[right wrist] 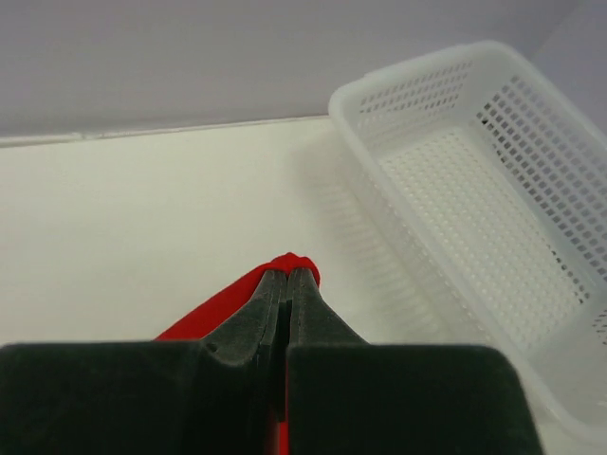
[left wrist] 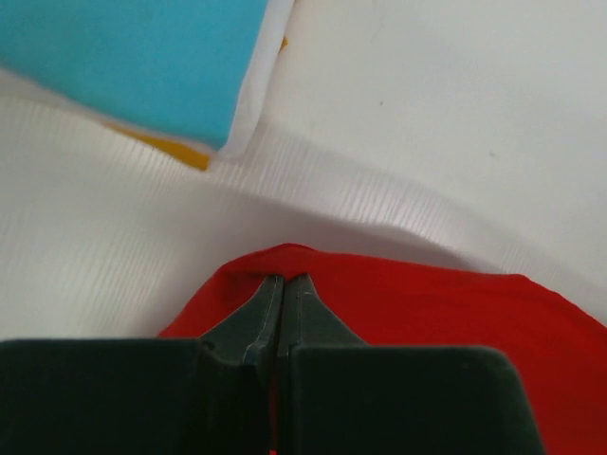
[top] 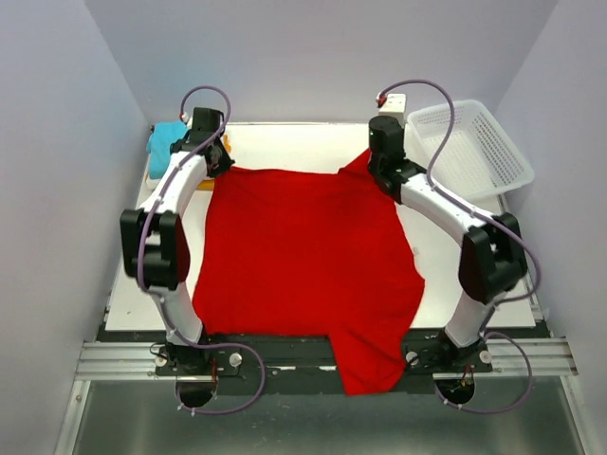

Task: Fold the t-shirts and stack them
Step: Flatten out the tshirt, then fold the flattened tshirt in 1/3 of the way

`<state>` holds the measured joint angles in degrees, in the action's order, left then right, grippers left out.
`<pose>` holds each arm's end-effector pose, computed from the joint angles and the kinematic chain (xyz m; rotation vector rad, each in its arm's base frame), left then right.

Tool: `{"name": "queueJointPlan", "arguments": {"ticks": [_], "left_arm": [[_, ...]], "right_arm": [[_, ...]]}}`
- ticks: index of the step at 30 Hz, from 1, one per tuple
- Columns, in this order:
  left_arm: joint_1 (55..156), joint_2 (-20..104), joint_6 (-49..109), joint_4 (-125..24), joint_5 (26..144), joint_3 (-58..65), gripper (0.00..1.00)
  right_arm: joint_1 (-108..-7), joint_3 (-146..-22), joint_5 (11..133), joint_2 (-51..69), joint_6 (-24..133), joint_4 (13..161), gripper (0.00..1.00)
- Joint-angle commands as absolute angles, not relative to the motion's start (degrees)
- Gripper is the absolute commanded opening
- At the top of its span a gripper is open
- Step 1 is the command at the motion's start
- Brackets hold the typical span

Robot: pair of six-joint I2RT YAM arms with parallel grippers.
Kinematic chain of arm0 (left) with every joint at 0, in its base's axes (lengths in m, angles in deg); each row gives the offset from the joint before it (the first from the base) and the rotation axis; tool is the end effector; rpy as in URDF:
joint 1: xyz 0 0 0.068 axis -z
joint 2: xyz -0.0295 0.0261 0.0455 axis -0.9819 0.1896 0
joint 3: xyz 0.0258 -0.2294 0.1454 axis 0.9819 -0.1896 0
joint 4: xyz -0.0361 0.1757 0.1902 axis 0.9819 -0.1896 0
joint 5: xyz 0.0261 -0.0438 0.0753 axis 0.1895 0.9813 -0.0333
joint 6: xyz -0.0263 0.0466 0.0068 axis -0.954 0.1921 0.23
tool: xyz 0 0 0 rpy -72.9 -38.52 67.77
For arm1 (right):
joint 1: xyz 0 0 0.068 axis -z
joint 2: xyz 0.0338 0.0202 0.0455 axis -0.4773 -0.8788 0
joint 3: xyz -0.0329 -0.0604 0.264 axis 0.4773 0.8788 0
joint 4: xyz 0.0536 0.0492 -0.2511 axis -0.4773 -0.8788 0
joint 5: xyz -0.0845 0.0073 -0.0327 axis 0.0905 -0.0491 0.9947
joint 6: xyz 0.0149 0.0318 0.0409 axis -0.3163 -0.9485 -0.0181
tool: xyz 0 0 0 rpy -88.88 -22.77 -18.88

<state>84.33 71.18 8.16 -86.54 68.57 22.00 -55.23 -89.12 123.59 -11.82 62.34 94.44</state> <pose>0.4112 -0.0328 0.2872 -0.6502 2.3065 -0.1484 0.3870 0.1673 0.3154 0.1082 1.7597 -0.3652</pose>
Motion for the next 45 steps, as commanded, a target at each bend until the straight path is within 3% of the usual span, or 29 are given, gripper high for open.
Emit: {"name": "queueJointPlan", "arguments": {"ticks": [1, 8, 12, 16, 27, 37, 45], "left_arm": [[82.34, 84.81, 7.99, -95.1, 75.06, 39.69, 0.0], [80.26, 91.91, 6.54, -96.07, 80.41, 46.39, 0.0], [79.87, 92.38, 6.75, -95.65, 81.37, 46.99, 0.0], [79.68, 90.9, 7.33, -95.59, 82.65, 45.79, 0.0], [79.68, 72.17, 6.94, -85.44, 85.09, 21.54, 0.0], [79.6, 62.45, 8.99, -84.53, 80.39, 8.85, 0.0], [76.78, 60.26, 8.27, -85.72, 80.52, 4.56, 0.0]], "right_arm": [[-53.04, -96.95, 120.62, -22.37, 55.01, 95.66, 0.01], [-49.13, -109.33, 115.68, -37.28, 48.37, 89.46, 0.01], [-48.89, -109.44, 113.23, -37.74, 47.66, 88.9, 0.01], [-48.82, -105.46, 110.67, -32.81, 45.64, 87.63, 0.01], [-48.89, -86.56, 106.27, -9.34, 34.02, 72.49, 0.01], [-49.32, -71.16, 92.96, 8.68, 29.71, 60.19, 0.01], [-49.54, -65.17, 87.07, 12.43, 27.93, 54.64, 0.01]]}}
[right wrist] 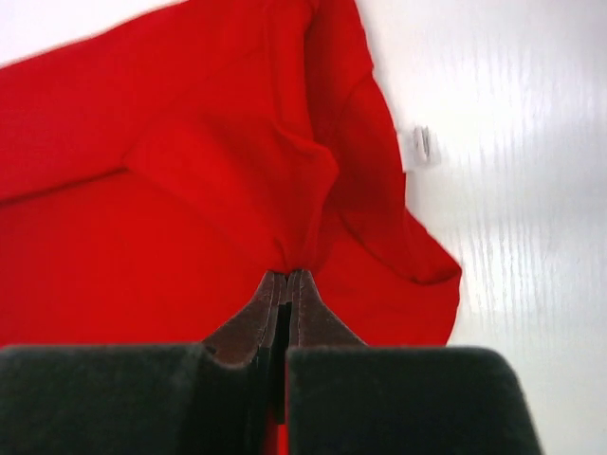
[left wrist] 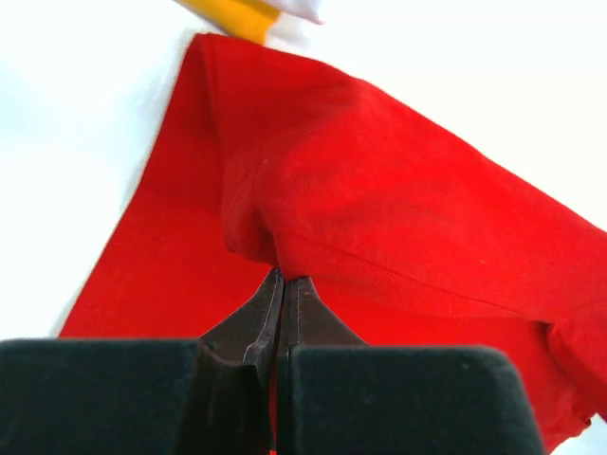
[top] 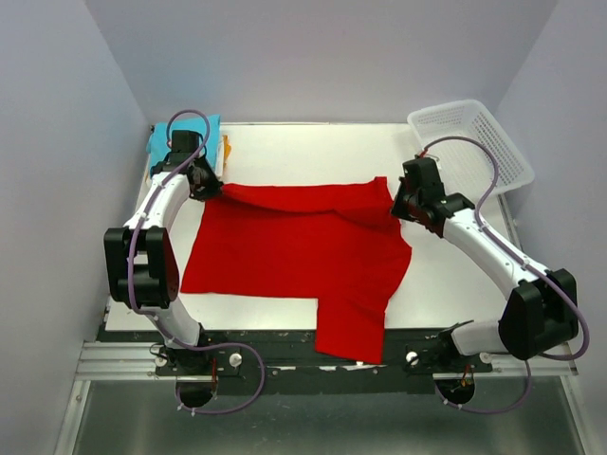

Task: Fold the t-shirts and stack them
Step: Fold the flattened tshirt in 1/3 of the way

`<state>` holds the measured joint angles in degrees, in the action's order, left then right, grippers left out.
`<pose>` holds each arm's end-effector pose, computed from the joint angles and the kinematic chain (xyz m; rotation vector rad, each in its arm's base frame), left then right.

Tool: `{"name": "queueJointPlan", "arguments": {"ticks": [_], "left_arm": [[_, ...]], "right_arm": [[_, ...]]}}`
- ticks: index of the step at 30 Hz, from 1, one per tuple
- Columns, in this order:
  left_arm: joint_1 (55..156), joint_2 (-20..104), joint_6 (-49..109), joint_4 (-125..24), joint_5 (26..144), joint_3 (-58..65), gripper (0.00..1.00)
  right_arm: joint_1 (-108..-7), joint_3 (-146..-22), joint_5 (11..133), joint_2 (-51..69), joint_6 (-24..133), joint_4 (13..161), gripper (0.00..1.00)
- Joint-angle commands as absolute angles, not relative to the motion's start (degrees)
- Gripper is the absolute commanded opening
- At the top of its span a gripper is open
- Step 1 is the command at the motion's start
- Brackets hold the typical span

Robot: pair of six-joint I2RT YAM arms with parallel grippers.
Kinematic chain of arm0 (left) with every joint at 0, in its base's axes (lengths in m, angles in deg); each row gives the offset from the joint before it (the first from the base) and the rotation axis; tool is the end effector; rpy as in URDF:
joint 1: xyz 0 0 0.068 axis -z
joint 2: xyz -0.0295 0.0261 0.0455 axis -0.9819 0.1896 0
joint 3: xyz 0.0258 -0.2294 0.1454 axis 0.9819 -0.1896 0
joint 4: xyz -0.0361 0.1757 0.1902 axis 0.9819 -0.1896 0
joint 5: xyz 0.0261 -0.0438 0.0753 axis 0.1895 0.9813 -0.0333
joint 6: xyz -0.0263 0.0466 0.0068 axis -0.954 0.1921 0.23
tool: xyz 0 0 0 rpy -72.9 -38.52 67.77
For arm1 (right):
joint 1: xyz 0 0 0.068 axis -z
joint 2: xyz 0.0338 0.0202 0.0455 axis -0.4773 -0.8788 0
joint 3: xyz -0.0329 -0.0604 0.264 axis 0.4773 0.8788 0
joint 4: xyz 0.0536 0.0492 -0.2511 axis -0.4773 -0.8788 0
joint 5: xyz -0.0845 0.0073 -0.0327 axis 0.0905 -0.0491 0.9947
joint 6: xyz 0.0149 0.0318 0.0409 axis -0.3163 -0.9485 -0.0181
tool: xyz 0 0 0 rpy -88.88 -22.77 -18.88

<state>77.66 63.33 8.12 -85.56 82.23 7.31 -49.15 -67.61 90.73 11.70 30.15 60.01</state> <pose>0.3665 0.0055 0.2567 -0.7241 2.4279 -0.3496 0.2761 0.0968 0.2695 0.3089 2.3553 0.2109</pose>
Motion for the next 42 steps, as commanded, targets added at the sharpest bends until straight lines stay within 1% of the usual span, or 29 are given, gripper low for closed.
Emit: {"name": "queueJointPlan", "arguments": {"ticks": [1, 3, 4, 5, 6, 7, 8, 9, 10, 11, 12, 13, 16, 19, 22, 23, 26, 29, 33, 36, 39, 42], "left_arm": [[76.78, 59.83, 8.14, -85.66, 79.96, 3.36, 0.0], [76.78, 59.31, 7.43, -87.27, 77.26, 2.08, 0.1], [76.7, 59.18, 7.23, -87.95, 75.79, 1.63, 0.12], [76.59, 58.92, 6.96, -88.75, 74.86, 1.18, 0.22], [76.56, 58.66, 6.73, -89.19, 73.98, 0.88, 0.31], [76.61, 58.23, 6.68, -89.48, 73.74, 0.66, 0.48], [76.61, 57.76, 6.69, -89.82, 73.54, 0.73, 0.58], [76.61, 57.08, 6.8, -89.99, 73.65, 1.03, 0.62], [76.61, 56.39, 6.85, -90.13, 74.37, 1.35, 0.63], [76.56, 55.37, 6.93, -90.35, 74.89, 1.81, 0.69], [76.66, 54.42, 7.09, -90.24, 75.37, 2.05, 0.8], [76.7, 53.08, 7.24, -89.72, 75.93, 2.07, 0.98], [76.7, 51.35, 8.11, -86.3, 80.37, 1.78, 0.98], [76.7, 55.57, 8.08, -82.7, 89.71, 3.78, 0.98], [76.7, 63.81, 7.62, -83.46, 96.63, 9.52, 0.99], [76.7, 65.88, 7.69, -83.71, 97.78, 11.05, 0.98], [76.7, 70.45, 7.16, -84.27, 97.3, 12.58, 0.99], [76.65, 73.57, 7.03, -85.02, 94.85, 13.42, 0.99], [76.7, 76.84, 7.12, -86.38, 94.77, 14.63, 0.99], [76.7, 78.06, 6.94, -87.42, 93.09, 14.71, 0.99], [76.7, 78.23, 7.29, -88.31, 91.79, 14.6, 0.98], [76.71, 78.2, 7.45, -89.07, 91.63, 14.58, 0.99]], "right_arm": [[-49.54, -63.91, 86.33, 12.6, 27.47, 54.39, 0.02], [-49.64, -61.3, 85.45, 13.42, 26.23, 53.89, 0.03], [-49.63, -60.01, 85.04, 13.87, 25.81, 53.57, 0.03], [-49.68, -58.48, 84.95, 14.31, 25.59, 53.09, 0.07], [-49.69, -56.94, 84.91, 14.86, 25.66, 52.81, 0.14], [-49.67, -56.05, 84.83, 15.23, 26.25, 52.6, 0.28], [-49.66, -55.39, 85.34, 15.81, 26.92, 52.46, 0.39], [-49.69, -55.11, 86.85, 16.39, 27.14, 52.64, 0.5], [-49.64, -55.37, 88.11, 16.9, 27.65, 53.16, 0.64], [-49.66, -56.08, 89.68, 17.16, 28.25, 53.66, 0.78], [-49.69, -57.44, 91.03, 17.22, 29.02, 54.46, 0.83], [-49.68, -58.54, 92.01, 17.08, 29.96, 55.85, 0.87], [-49.64, -62.18, 95.37, 14.3, 33.8, 62.82, 0.98], [-49.71, -68.54, 96.48, 6.4, 42.56, 68.43, 1.0], [-49.73, -76.55, 95.28, -4.18, 58.31, 72.78, 1.0], [-49.85, -79.86, 95.26, -7.94, 65.01, 72.27, 0.98], [-49.86, -86.6, 98.29, -16.61, 74.55, 74.96, 0.95], [-49.86, -93.07, 98.49, -24.27, 75.35, 73.93, 0.91], [-49.85, -97.8, 97.36, -30.5, 75.77, 75.38, 0.8], [-49.82, -100.61, 101.91, -34.3, 74.69, 76.21, 0.69], [-49.75, -102.17, 108.11, -36.16, 73.79, 77.67, 0.64], [-49.78, -102.01, 110.84, -36.43, 73.3, 78.2, 0.59]]}}
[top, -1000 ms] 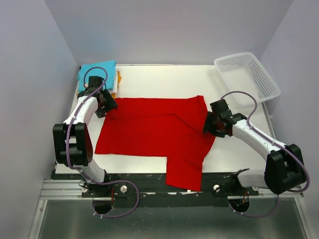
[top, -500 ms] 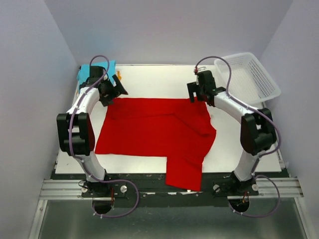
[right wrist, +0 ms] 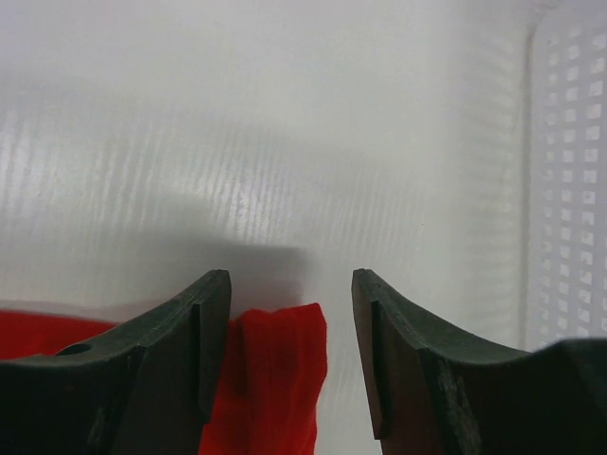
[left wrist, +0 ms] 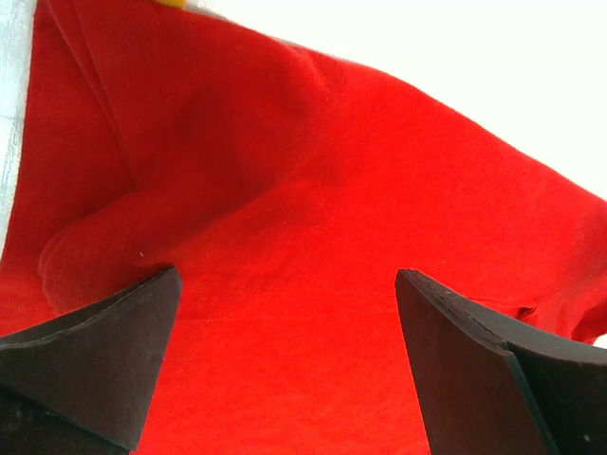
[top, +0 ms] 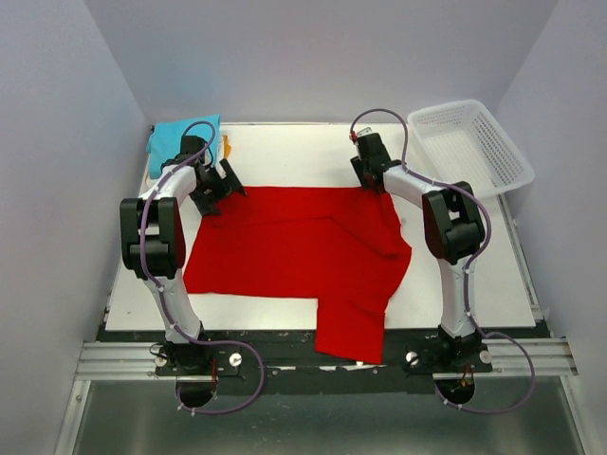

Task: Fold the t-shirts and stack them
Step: Fold the flattened tshirt in 1/3 of the way

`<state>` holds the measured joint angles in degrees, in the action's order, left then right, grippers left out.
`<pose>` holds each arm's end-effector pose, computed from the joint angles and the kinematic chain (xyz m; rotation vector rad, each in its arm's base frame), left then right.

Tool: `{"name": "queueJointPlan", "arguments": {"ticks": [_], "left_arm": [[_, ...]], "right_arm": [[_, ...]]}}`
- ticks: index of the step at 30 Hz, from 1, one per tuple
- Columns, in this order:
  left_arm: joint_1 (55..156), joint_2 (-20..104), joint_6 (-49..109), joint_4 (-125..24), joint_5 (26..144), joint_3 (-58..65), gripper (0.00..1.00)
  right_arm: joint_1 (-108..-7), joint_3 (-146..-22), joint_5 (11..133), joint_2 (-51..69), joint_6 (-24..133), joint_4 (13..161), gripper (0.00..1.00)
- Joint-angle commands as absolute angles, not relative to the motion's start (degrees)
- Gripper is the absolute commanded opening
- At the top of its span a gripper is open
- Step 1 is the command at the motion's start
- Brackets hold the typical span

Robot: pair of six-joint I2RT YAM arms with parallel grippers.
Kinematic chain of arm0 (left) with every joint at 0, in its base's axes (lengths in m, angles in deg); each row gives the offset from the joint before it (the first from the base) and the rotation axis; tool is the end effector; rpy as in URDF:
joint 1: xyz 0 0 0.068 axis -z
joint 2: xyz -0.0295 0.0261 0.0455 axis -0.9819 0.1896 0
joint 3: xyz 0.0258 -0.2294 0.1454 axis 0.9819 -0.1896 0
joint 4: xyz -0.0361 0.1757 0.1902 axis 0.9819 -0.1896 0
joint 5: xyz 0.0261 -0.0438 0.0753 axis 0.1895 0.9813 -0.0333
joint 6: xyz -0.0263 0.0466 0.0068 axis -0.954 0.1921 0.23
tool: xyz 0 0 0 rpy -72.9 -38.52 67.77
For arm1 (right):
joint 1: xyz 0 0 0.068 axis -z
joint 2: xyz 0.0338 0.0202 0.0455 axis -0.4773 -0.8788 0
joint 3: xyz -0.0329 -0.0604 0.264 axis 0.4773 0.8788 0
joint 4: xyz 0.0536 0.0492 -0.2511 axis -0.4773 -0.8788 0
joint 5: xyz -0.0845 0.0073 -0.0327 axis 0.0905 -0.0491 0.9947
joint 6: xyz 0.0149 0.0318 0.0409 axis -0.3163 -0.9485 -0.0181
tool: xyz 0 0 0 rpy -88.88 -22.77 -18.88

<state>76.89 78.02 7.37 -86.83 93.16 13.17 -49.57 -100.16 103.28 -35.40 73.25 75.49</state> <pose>0.4073 0.0054 0.1933 -0.7669 2.6164 -0.5561 0.4574 0.1610 0.1668 -0.4677 2.2727 -0.4014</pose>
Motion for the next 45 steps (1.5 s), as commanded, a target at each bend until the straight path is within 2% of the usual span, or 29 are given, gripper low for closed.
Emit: {"name": "queueJointPlan", "arguments": {"ticks": [1, 5, 7, 8, 11, 14, 18, 23, 26, 32, 36, 45], "left_arm": [[76.7, 78.41, 7.59, -89.63, 91.68, 14.9, 0.99], [76.72, 79.44, 8.08, -92.11, 90.22, 16.69, 0.97], [76.72, 79.49, 8.08, -92.97, 88.28, 16.67, 0.98], [76.7, 79.59, 8.15, -93.01, 88.25, 16.56, 0.96], [76.6, 79.66, 8.51, -93.32, 88.55, 16.7, 0.97], [76.61, 80.14, 8.87, -94.24, 88.73, 17.53, 0.98], [76.61, 80.23, 9.22, -94.68, 88.76, 17.63, 0.98], [76.61, 79.99, 9.41, -94.58, 88.72, 17.26, 0.98], [76.61, 79.97, 9.4, -94.49, 88.73, 17.14, 0.98], [76.63, 79.79, 9.25, -94.23, 88.73, 16.85, 0.98], [76.61, 79.7, 9.42, -94.14, 88.91, 16.75, 0.98], [76.62, 79.52, 9.4, -93.87, 88.91, 16.56, 0.98]], "right_arm": [[-49.77, -101.59, 110.96, -36.22, 73.44, 78.37, 0.59], [-49.71, -99.86, 111.22, -35.12, 73.38, 78.12, 0.55], [-49.47, -99.19, 111.93, -34.77, 73.43, 78.02, 0.42], [-49.3, -98.83, 112.03, -34.6, 73.4, 78.33, 0.39], [-48.41, -99.2, 111.03, -34.59, 71.88, 77.53, 0.16], [-47.31, -101.41, 109.08, -34.61, 66.33, 73.64, 0.01], [-44.85, -101.33, 103.7, -32.15, 57.93, 71.28, 0.01], [-44.43, -99.22, 97.67, -29.36, 60.48, 73.96, 0.03], [-44.49, -101.61, 97.18, -30.14, 60.8, 72.15, 0.11], [-44.5, -101.77, 83.76, -30.71, 67.56, 69.81, 0.2], [-44.45, -103.57, 87.08, -32.69, 69.97, 66.98, 0.29], [-44.5, -105.78, 86.73, -35.63, 73.25, 61.6, 0.34]]}}
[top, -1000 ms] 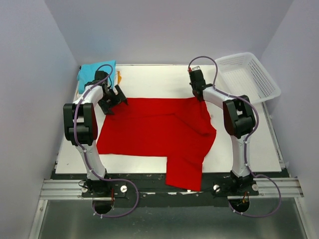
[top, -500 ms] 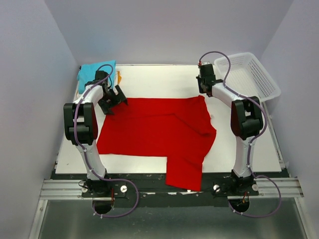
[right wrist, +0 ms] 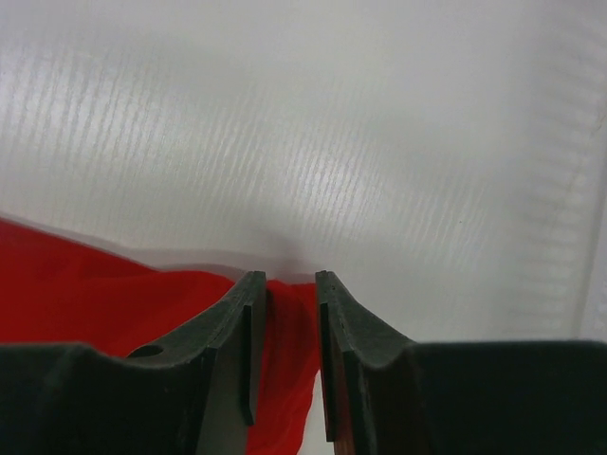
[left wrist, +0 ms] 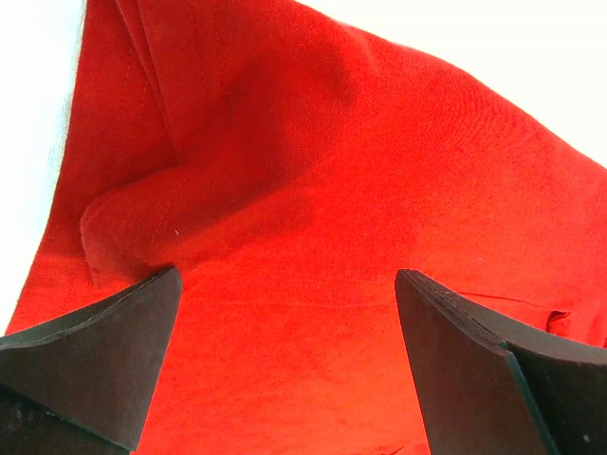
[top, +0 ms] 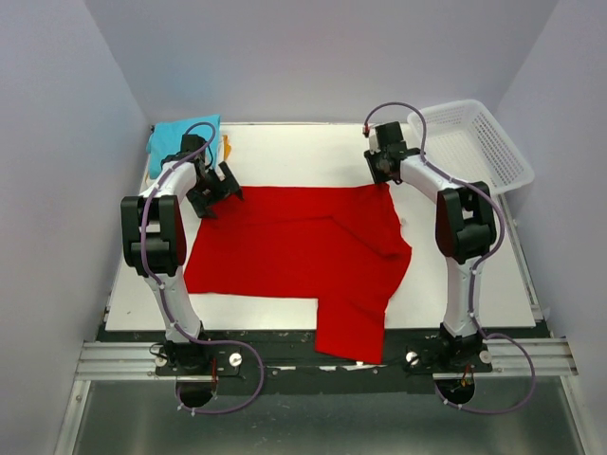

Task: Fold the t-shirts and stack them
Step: Fold the flattened tshirt in 1/3 of the way

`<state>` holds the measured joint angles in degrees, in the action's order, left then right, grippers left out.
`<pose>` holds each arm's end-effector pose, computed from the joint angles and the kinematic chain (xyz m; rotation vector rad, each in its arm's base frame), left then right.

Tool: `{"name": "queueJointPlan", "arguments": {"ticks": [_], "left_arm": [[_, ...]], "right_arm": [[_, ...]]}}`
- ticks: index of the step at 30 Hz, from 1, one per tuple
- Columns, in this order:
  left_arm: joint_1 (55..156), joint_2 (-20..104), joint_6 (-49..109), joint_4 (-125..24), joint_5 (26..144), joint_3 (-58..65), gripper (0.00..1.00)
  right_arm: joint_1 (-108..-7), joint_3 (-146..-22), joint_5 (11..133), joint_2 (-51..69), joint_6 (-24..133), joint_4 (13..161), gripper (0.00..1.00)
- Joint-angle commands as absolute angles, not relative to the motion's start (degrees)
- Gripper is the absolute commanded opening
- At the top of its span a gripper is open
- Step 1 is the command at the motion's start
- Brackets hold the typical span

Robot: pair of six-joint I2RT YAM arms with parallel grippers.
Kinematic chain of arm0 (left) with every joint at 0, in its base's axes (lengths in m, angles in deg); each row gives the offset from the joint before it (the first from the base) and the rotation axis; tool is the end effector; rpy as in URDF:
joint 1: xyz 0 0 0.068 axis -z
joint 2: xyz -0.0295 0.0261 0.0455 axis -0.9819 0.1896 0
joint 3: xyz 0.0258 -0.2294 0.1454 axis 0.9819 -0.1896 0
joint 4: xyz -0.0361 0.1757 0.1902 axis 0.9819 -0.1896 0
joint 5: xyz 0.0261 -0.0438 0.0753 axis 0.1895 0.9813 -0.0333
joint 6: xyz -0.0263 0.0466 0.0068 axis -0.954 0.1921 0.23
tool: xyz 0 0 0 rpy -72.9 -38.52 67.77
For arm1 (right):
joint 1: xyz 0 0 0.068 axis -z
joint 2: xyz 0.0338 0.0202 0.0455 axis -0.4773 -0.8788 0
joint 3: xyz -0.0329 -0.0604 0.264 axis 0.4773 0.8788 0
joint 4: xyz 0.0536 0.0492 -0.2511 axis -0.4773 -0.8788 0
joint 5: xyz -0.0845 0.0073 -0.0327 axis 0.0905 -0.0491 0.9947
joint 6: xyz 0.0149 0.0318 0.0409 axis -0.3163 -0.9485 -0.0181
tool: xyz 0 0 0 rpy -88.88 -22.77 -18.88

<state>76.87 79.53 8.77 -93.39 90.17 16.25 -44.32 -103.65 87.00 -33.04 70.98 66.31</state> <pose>0.4071 0.0073 0.1930 -0.7887 2.6953 -0.4608 0.4634 0.1266 0.1913 -0.4766 2.3722 -0.1009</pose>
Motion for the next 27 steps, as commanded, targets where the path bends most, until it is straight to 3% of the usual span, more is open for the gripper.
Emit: {"name": "queueJointPlan", "arguments": {"ticks": [1, 3, 8, 14, 18, 21, 27], "left_arm": [[76.61, 79.52, 9.4, -93.87, 88.89, 16.49, 0.98], [76.61, 79.52, 9.42, -93.87, 88.91, 16.49, 0.98], [76.65, 79.53, 9.45, -93.87, 89.0, 16.49, 0.98], [76.61, 79.61, 9.48, -94.05, 89.09, 16.66, 0.98], [76.61, 79.62, 9.62, -94.12, 89.17, 16.58, 0.98], [76.61, 79.74, 9.58, -94.31, 89.24, 16.74, 0.98], [76.6, 79.79, 9.67, -94.57, 89.31, 16.77, 0.98]], "right_arm": [[-44.5, -105.9, 88.11, -35.86, 73.18, 61.59, 0.34], [-44.51, -105.88, 90.2, -36.06, 73.19, 61.59, 0.34], [-44.5, -106.07, 98.97, -35.18, 64.97, 65.91, 0.01], [-42.54, -102.43, 98.8, -29.52, 44.89, 66.68, 0.01], [-35.55, -94.43, 81.84, -22.92, 30.25, 71.28, 0.01], [-31.08, -85.37, 64.92, -19.32, 21.4, 84.28, 0.01], [-28.78, -77.15, 53.93, -16.04, 7.73, 100.62, 0.01]]}}
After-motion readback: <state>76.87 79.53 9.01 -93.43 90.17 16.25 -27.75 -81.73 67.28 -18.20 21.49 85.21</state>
